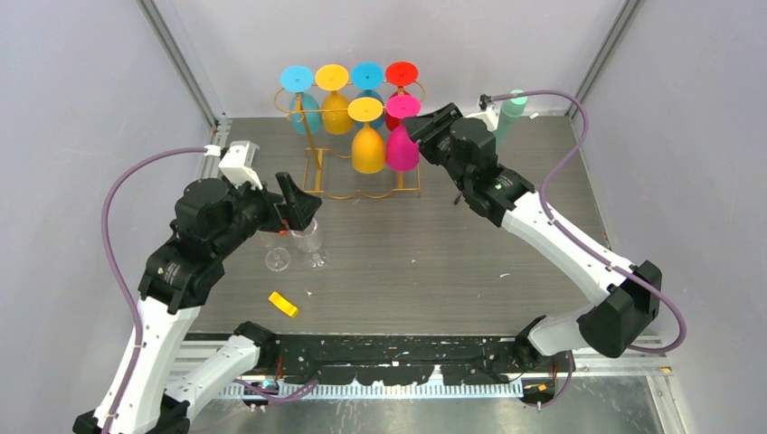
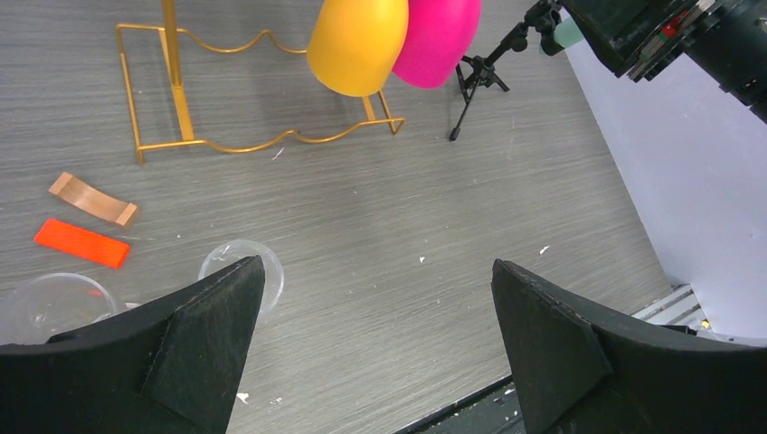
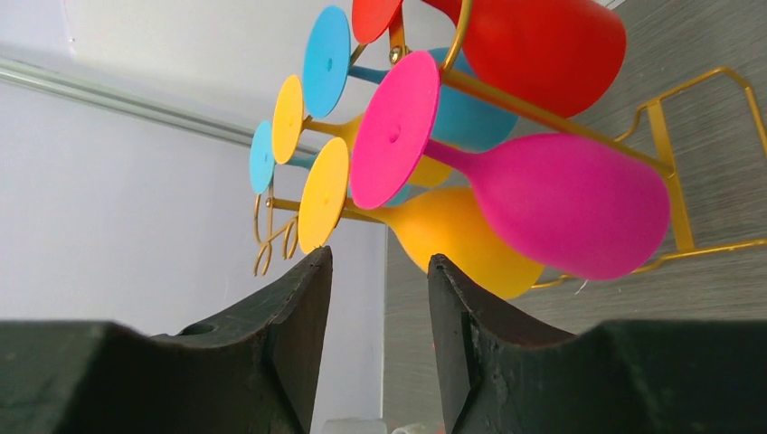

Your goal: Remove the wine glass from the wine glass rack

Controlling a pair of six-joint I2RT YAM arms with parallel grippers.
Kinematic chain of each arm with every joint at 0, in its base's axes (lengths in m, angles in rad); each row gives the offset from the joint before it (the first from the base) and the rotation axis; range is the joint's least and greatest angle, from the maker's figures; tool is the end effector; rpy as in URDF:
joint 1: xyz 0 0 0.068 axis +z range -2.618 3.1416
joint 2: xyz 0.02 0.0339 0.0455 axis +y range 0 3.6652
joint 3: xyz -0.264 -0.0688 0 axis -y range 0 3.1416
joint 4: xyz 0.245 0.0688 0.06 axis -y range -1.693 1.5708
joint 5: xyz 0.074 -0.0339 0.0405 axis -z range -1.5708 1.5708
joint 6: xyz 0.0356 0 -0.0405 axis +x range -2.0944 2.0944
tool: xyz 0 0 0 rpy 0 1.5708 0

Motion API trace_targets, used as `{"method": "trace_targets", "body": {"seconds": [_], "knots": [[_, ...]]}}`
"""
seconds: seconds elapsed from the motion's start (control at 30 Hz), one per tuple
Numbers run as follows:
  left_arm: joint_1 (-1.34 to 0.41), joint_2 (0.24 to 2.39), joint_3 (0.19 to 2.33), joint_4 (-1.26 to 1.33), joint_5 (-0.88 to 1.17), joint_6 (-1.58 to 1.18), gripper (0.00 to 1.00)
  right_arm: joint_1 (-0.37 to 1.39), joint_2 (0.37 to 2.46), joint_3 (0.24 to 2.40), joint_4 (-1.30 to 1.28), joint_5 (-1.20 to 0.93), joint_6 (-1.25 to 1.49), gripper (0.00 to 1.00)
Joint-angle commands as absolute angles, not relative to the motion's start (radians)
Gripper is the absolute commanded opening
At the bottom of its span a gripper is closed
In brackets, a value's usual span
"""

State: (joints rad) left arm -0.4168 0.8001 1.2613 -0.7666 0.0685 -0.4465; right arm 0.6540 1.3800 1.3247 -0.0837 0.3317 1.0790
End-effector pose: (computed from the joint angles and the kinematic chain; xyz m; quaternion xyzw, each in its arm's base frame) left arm 0.1208 -0.0562 0.4327 0.0083 0.8062 -0.2723 0.5252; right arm 0.2646 0.1882 0.4042 0.2629 0.7046 0.4126 0.5140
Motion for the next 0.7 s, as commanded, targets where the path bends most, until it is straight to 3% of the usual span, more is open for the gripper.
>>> {"method": "trace_targets", "body": {"seconds": [0.0,0.67], "knots": [[-0.413,0.819,1.264,-0.727,0.052,-0.459,1.00,0.652,1.392,1.399,-0.051,0.440,1.021,0.48],[-0.413,0.837,1.266,-0.744,0.054,-0.466,1.00,0.596,1.524,1.566,-0.155,0.469,0.963,0.45]]}}
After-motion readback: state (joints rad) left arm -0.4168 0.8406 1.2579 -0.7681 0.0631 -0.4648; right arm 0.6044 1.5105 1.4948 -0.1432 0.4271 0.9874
